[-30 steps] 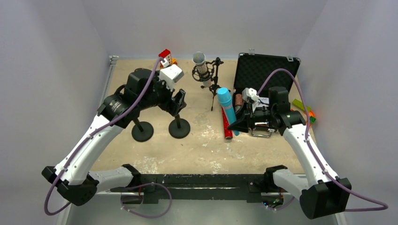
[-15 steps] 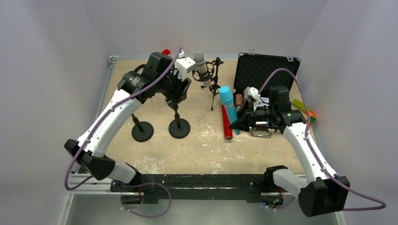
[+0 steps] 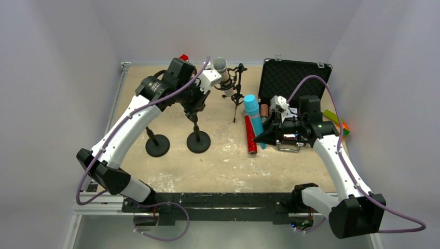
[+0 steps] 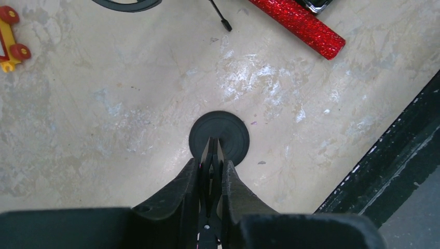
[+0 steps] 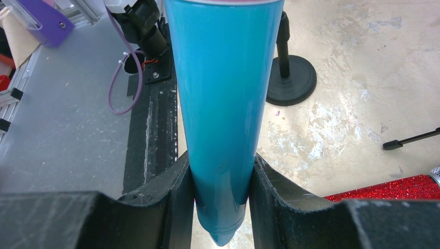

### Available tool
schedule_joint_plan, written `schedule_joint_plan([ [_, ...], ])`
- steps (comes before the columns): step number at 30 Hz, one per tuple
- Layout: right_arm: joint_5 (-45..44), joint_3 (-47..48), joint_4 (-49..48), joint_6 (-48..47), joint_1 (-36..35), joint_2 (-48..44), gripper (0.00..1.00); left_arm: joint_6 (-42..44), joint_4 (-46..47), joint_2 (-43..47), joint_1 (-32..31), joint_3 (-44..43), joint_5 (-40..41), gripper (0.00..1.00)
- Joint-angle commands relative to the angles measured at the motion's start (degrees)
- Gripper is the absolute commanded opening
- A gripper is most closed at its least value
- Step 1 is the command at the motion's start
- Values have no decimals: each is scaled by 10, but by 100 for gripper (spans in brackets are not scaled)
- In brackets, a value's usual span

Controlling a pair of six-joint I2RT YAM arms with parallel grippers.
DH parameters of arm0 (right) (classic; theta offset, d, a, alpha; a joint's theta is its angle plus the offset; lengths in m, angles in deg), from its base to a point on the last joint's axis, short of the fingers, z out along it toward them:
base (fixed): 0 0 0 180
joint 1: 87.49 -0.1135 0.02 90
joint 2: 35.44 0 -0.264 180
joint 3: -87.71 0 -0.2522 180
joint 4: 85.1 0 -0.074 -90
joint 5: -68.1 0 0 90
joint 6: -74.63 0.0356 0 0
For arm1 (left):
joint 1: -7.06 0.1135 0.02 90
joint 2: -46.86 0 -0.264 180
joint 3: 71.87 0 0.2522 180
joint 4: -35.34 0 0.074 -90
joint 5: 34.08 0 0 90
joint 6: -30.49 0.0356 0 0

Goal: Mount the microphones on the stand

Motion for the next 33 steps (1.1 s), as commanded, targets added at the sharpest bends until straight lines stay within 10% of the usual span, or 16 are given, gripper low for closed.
schedule_joint_plan([
  [1, 29, 29, 6, -13, 6, -8, 0, 62, 2, 27, 3, 4, -64, 3],
  [12, 40, 32, 18, -26, 14, -15, 0, 71, 21, 46, -14, -13, -272, 0],
  [26, 43, 21, 18, -48, 24, -29, 0, 28, 99, -17, -128, 12, -185, 1],
  [33, 42, 27, 53, -91, 24, -22, 0, -26, 140, 28, -132, 57, -199, 55],
])
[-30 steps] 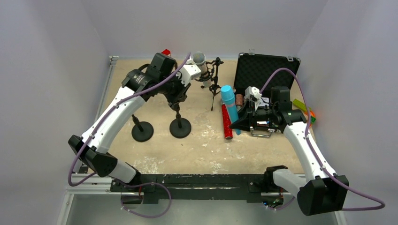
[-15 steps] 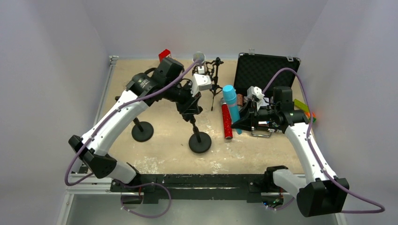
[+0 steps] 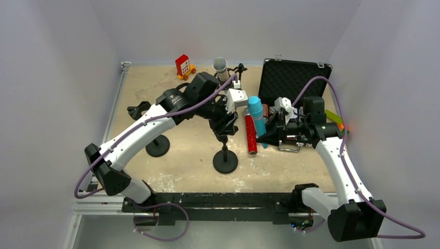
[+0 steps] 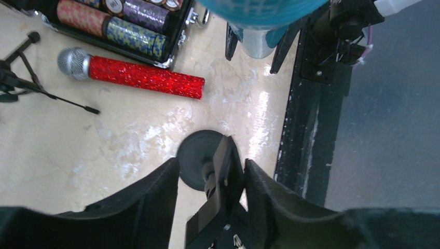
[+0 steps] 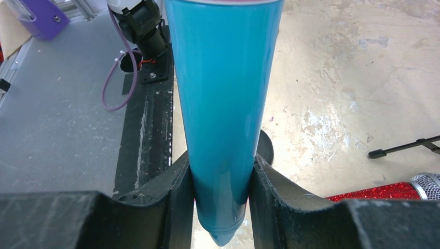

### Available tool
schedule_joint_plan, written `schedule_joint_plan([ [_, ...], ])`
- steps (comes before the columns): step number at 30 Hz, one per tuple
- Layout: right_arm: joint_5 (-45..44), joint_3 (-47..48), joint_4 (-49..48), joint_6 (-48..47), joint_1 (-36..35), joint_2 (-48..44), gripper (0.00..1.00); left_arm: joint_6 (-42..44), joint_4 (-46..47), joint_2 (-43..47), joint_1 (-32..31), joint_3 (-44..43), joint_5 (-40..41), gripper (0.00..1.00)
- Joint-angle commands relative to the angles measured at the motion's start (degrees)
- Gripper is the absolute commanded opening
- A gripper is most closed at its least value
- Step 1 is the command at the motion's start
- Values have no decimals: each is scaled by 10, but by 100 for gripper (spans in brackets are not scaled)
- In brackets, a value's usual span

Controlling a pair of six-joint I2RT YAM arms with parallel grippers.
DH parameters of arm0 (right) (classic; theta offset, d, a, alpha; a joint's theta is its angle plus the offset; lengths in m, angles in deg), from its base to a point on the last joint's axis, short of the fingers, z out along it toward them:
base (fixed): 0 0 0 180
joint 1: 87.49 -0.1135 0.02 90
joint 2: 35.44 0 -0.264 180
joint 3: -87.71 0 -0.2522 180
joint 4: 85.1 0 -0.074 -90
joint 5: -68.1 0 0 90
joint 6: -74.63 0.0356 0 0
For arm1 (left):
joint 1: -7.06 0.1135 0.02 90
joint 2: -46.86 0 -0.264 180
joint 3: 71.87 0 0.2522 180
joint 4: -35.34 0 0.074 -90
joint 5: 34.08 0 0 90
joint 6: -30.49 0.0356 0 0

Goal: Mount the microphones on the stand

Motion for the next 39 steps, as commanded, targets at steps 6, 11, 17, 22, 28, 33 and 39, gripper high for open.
schedule_joint_plan([
  [6, 46, 22, 86, -132, 2, -1, 0, -60, 105, 111, 12, 64, -51, 81],
  [11, 41, 38, 128, -208, -4, 9, 0, -48, 173, 194, 34, 143, -82, 84],
  [17, 16, 121, 270, -377, -23, 56, 0, -49, 313, 319, 47, 370, -97, 96],
  [22, -5, 151, 257, -379, -54, 80, 0, -128, 550, 397, 48, 556, -68, 99],
  [28, -68, 146, 158, -270, -93, 73, 0, -137, 671, 395, 48, 615, -19, 99],
  [33, -68, 117, 108, -222, -110, 66, 0, -147, 746, 362, 47, 626, -31, 99],
  [39, -70, 99, 55, -178, -124, 70, 0, -155, 861, 318, 47, 641, -61, 99],
])
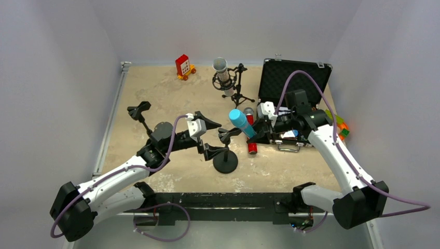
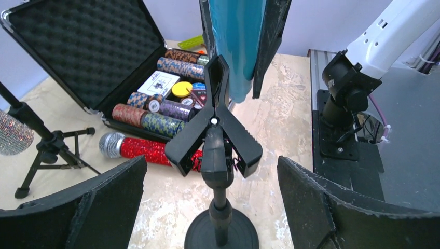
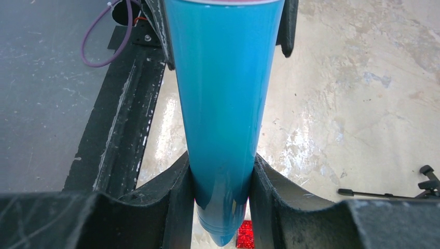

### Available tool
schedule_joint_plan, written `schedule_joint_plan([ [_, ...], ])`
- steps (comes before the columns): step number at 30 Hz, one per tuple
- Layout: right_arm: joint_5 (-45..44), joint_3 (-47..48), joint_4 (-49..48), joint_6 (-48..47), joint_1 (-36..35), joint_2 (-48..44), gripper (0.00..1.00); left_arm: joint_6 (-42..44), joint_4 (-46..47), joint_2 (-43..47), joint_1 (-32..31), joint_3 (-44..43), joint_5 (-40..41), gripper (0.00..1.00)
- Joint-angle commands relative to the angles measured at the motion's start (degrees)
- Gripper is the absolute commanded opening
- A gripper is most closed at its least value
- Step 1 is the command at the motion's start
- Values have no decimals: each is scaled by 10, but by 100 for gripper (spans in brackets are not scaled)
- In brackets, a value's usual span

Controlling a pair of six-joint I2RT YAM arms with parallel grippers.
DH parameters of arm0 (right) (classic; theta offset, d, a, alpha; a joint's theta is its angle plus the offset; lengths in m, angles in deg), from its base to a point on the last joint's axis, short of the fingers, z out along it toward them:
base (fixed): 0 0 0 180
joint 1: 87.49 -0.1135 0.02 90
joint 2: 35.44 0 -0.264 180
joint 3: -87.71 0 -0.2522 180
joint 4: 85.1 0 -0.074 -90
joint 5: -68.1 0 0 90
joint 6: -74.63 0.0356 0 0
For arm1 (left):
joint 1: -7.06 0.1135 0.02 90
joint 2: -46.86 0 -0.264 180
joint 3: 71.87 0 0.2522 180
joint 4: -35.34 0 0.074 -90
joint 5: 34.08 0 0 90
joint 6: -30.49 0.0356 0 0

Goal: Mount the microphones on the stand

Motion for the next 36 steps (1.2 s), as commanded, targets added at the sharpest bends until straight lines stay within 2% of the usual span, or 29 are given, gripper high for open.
schedule_joint_plan([
  [1, 3, -3, -62, 48, -8, -3, 0, -12, 123, -30, 4, -2, -26, 98],
  [7, 8, -23, -92, 64, -9, -8, 0, -44, 171, -54, 4, 2, -16, 94],
  [13, 3, -36, -110, 77, -9, -10, 0, -63, 175, -54, 4, 13, -3, 78],
  [17, 7, -27, -109, 83, -9, 1, 0, -57, 151, -56, 4, 7, -17, 56],
  [19, 9, -23, -110, 85, -9, 7, 0, -55, 136, -57, 3, 3, -22, 36],
  [22, 9, -18, -109, 86, -10, 14, 0, -55, 127, -53, 3, 6, -29, 13],
  [24, 5, -17, -108, 84, -11, 16, 0, -59, 128, -48, 4, 11, -29, 4],
  [28, 4, -28, -114, 81, -23, 16, 0, -67, 130, -39, 4, 22, -29, 1],
  [36, -8, -48, -129, 80, -84, 43, 0, -91, 153, -34, 4, 41, -19, 0],
])
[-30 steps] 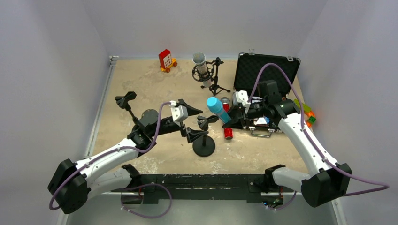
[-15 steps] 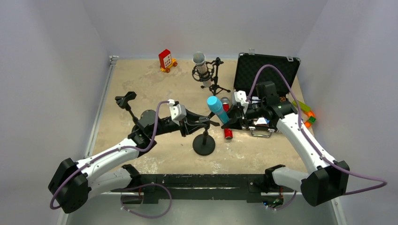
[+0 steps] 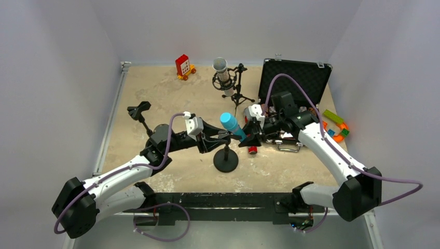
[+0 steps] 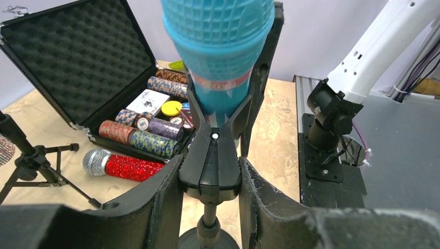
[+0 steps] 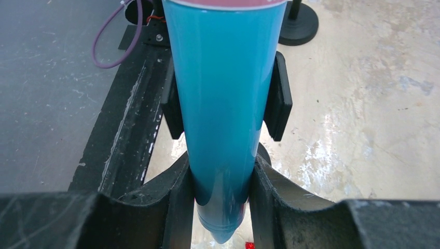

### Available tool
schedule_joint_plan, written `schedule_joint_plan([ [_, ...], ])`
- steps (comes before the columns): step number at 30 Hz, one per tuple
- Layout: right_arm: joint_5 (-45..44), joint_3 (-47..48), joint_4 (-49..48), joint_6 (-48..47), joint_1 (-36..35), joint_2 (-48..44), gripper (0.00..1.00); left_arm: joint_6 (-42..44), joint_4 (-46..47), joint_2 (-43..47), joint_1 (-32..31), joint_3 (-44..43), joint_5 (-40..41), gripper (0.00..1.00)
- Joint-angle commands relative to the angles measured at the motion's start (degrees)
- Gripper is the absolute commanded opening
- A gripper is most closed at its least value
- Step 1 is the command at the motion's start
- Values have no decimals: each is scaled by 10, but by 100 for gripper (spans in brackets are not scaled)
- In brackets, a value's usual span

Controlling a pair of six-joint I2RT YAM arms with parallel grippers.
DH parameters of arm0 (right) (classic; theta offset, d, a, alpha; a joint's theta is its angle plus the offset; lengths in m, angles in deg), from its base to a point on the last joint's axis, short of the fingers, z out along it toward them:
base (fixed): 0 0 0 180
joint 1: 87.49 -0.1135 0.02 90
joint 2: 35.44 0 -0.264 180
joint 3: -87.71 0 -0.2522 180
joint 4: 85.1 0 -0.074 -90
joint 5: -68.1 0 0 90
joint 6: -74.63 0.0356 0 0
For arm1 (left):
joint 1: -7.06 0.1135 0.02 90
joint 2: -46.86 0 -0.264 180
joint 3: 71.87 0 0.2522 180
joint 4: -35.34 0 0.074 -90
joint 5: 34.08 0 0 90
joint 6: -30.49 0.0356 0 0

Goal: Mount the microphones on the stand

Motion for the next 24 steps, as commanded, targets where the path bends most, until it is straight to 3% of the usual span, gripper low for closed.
schedule_joint_plan([
  [1, 2, -13, -25, 4, -27, 8, 0, -22, 24, 8, 1, 20, 2, 0],
  [9, 9, -23, -48, 30, -44, 24, 0, -53, 61, 9, 0, 44, 10, 0],
  [11, 6, -16, -44, 39, -44, 27, 0, -61, 60, 8, 0, 44, 10, 6],
  [12, 5, -12, -41, 46, -44, 28, 1, -65, 57, 7, 0, 42, 8, 16],
  [15, -2, 2, -20, 60, -41, 26, 27, -75, 45, 13, 0, 35, 7, 51],
  [17, 0, 7, -10, 62, -33, 18, 49, -71, 31, 23, 0, 32, 7, 67],
  [19, 2, 5, -7, 62, -22, 6, 59, -62, 15, 36, 0, 29, 9, 76],
  [24, 8, 0, 2, 47, 0, -21, 71, -16, -51, 83, 0, 31, 15, 84],
])
